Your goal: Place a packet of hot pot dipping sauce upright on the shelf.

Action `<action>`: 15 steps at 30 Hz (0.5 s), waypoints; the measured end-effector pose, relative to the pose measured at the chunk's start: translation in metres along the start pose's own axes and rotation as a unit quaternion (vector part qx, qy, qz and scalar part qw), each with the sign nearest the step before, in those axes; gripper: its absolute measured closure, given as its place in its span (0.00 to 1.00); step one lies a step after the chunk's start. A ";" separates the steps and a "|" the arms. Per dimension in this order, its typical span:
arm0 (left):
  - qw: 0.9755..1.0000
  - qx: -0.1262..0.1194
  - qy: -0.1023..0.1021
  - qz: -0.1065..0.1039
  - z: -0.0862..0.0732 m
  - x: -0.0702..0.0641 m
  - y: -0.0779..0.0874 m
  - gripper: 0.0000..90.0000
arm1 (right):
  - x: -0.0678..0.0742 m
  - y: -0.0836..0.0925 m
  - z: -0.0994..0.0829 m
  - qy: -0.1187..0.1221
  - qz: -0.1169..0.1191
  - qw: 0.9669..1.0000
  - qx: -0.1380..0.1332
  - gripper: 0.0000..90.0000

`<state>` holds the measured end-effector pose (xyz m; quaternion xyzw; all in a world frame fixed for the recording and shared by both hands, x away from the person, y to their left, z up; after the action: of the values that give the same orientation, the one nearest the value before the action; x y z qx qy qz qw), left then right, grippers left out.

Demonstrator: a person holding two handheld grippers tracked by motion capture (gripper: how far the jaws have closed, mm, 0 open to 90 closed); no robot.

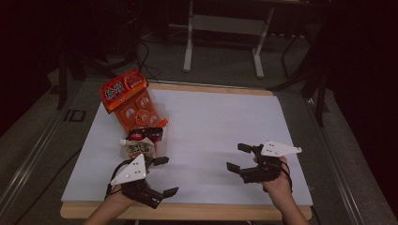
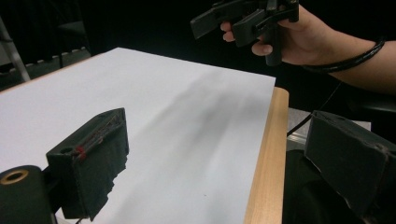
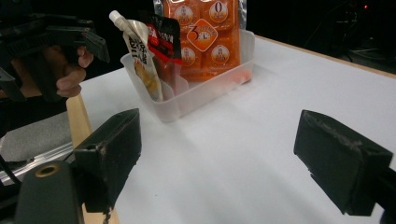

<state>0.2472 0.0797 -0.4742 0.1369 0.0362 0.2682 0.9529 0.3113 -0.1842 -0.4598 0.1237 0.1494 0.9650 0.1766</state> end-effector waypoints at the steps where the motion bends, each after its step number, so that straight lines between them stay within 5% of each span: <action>1: 1.000 0.000 0.002 -0.001 -0.001 0.000 -0.001 0.08 | 0.000 0.000 0.000 0.000 0.000 1.000 0.000 0.17; 15: 1.000 0.014 -0.002 0.002 -0.018 -0.003 -0.009 0.08 | -0.002 -0.010 -0.024 0.005 -0.003 1.000 0.015 0.17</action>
<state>0.2465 0.0756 -0.4943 0.1506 0.0378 0.2688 0.9506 0.3095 -0.1821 -0.4853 0.1215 0.1650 0.9627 0.1767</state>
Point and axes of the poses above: each handheld gripper's, and its own axes: y roughly backward along the jaws, z roughly out of its top, x roughly to its left, the point moved 7 cm from there along -y, roughly forward along the jaws, and after that the axes turned 8 degrees about z, right-handed, at the moved point
